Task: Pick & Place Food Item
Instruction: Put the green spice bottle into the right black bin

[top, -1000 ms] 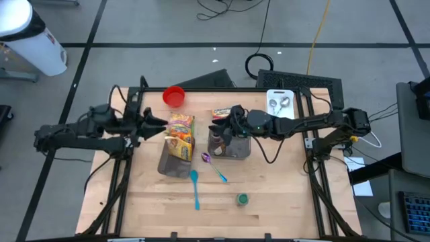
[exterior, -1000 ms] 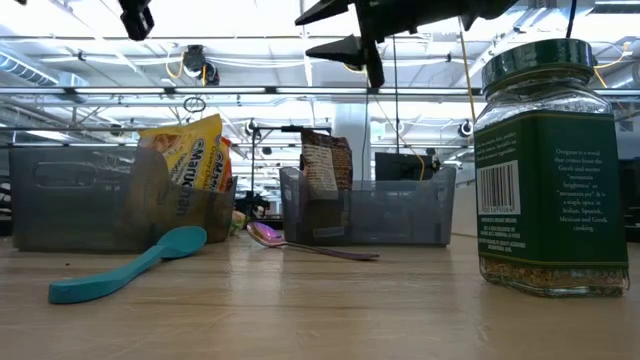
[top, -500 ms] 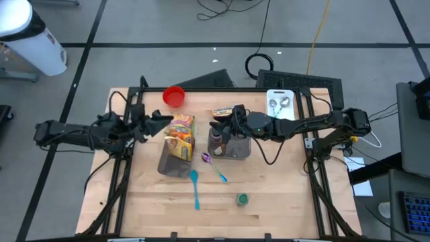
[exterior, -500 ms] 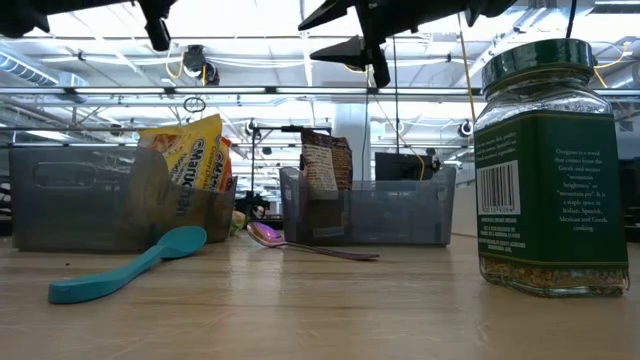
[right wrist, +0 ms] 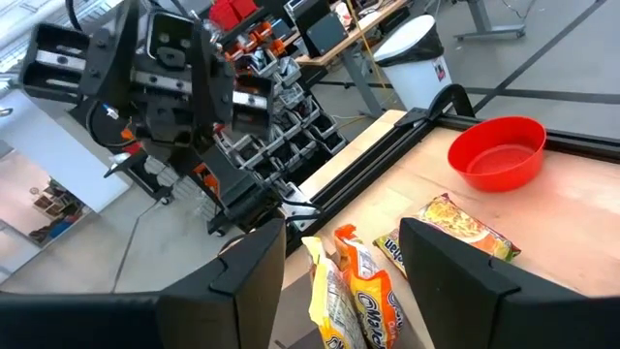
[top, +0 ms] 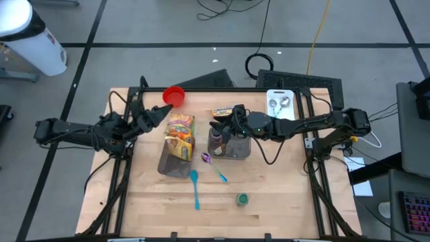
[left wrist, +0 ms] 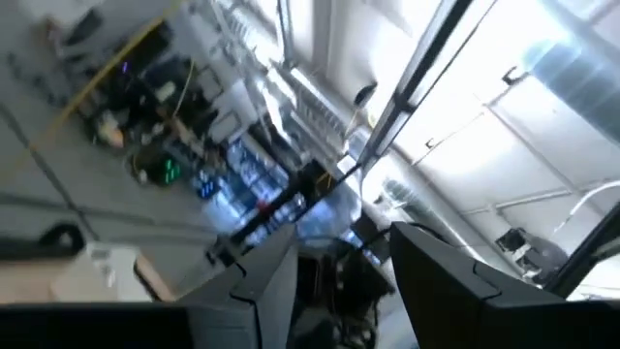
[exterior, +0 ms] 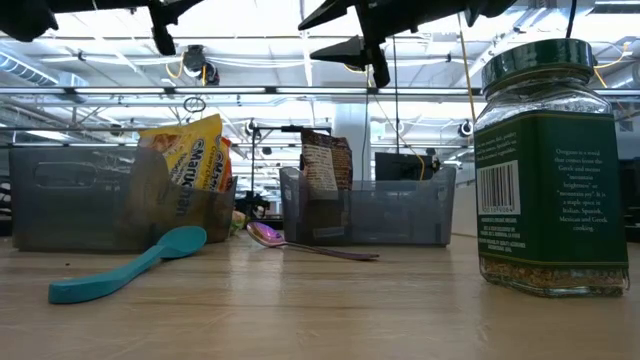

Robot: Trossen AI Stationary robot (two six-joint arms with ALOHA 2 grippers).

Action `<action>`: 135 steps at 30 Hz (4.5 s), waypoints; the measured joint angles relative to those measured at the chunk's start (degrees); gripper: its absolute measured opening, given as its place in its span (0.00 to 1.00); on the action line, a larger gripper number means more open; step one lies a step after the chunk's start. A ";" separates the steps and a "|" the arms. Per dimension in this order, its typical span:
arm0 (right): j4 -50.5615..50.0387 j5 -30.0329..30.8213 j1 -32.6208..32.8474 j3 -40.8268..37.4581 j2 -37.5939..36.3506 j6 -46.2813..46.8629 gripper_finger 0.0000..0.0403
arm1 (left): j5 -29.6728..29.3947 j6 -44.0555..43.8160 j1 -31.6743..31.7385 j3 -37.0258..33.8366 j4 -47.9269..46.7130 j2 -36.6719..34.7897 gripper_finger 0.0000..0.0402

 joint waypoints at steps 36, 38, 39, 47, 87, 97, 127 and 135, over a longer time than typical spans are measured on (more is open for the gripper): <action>-1.68 -1.21 -1.11 0.00 -0.59 -10.63 0.49 | 10.67 22.91 1.31 30.86 -65.20 5.27 0.44; -1.42 -3.49 -1.87 0.00 -0.59 -9.87 0.49 | 11.66 21.91 1.33 30.83 -66.31 6.65 0.44; -1.41 -5.19 -2.21 0.00 -0.59 -9.19 0.49 | 12.20 21.63 1.33 30.84 -66.18 7.49 0.44; -1.36 -14.08 -1.79 0.00 -0.59 -9.28 0.49 | 21.52 20.15 0.87 30.83 -66.53 13.90 0.44; -28.06 3.23 29.13 16.43 0.32 -22.08 0.49 | 23.33 12.11 -16.43 30.83 -63.10 22.11 0.44; -45.49 2.31 33.70 21.13 3.69 -14.26 0.49 | 21.73 10.57 -20.76 30.83 -44.62 22.06 0.44; -42.86 -25.87 27.61 8.90 5.18 -5.61 0.49 | -10.66 2.55 -33.42 30.86 -14.21 34.43 0.44; -40.33 -27.39 25.35 8.86 4.52 -2.84 0.41 | -10.59 3.99 -33.27 30.86 -8.70 37.38 0.44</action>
